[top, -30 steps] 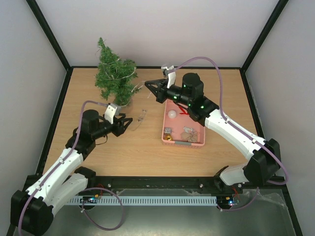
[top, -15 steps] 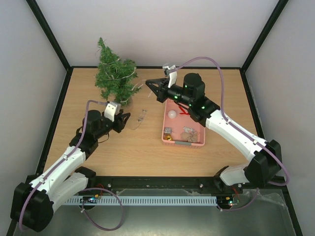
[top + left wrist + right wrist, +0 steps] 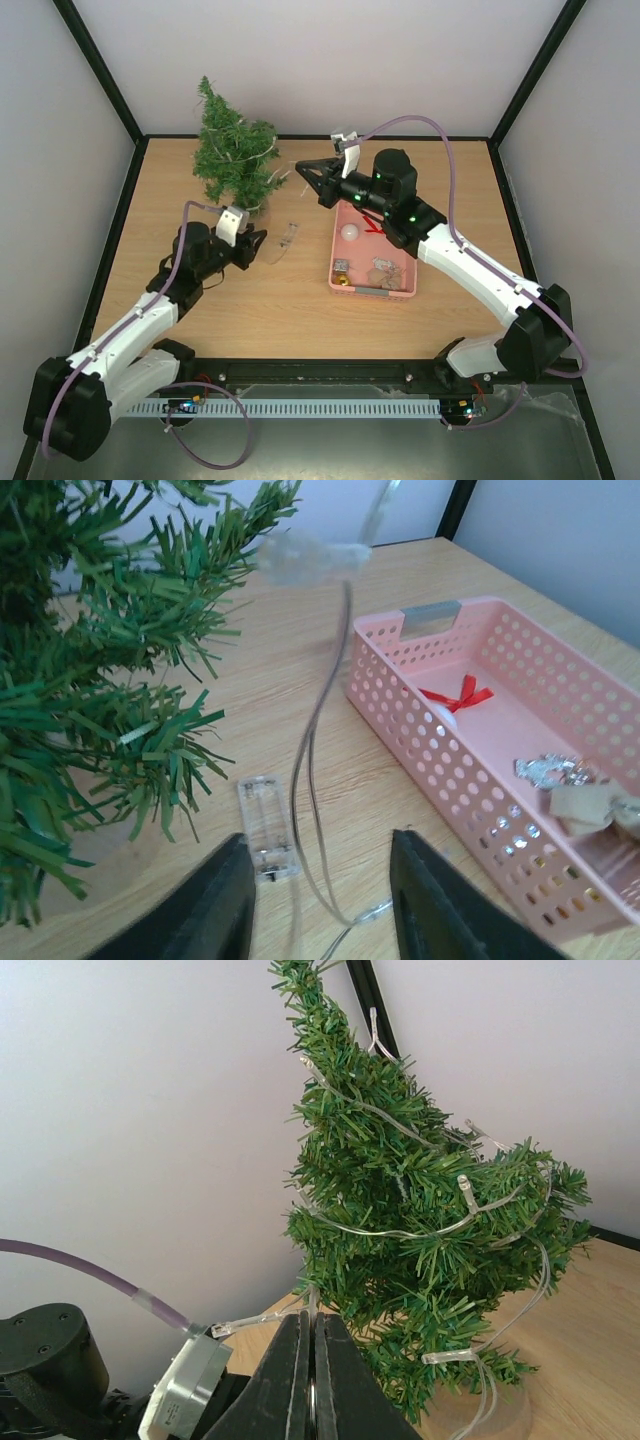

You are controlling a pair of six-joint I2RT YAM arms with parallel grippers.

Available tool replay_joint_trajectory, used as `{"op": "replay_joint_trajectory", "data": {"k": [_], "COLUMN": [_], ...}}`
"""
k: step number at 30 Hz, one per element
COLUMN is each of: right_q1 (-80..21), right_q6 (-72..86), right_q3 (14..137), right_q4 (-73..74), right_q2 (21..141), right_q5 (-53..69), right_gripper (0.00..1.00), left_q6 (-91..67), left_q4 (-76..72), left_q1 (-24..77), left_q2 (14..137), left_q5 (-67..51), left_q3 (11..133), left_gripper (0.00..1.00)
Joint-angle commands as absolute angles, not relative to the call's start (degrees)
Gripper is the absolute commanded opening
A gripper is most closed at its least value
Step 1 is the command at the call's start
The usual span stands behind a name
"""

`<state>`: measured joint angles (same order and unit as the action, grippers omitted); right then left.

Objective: Decorate the small christmas tree
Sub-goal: Wrap the decoration item around the Christmas tree.

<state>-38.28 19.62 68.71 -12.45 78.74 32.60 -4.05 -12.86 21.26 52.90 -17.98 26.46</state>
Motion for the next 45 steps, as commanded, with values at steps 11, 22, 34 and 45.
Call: {"op": "replay_joint_trajectory", "data": {"k": [11,22,34,45], "right_q1": [-38.58,-40.17,-41.28,-46.01], "right_q6": [19.78,14.85,5.38,-4.74], "right_q3": [67.28,68.31,73.78,78.53], "right_q4": [-16.04,-17.95,-17.11,-19.93], "right_q2": [77.96,83.69,90.98,92.76], "right_q5": [33.93,36.21,36.97,35.04], "right_gripper": [0.02,0.02,0.02,0.02], "left_q6": [-5.15,-1.83,4.48,2.14], "left_q4": [-7.20,3.42,3.72,3.36], "left_q1": [21.45,21.41,20.03,8.09], "left_q2": [44.65,36.61,37.19,42.27], "left_q5": [-7.22,10.02,20.91,12.42], "left_q3": [30.76,40.15,44.99,53.54], "left_gripper": [0.02,0.03,0.02,0.02]}}
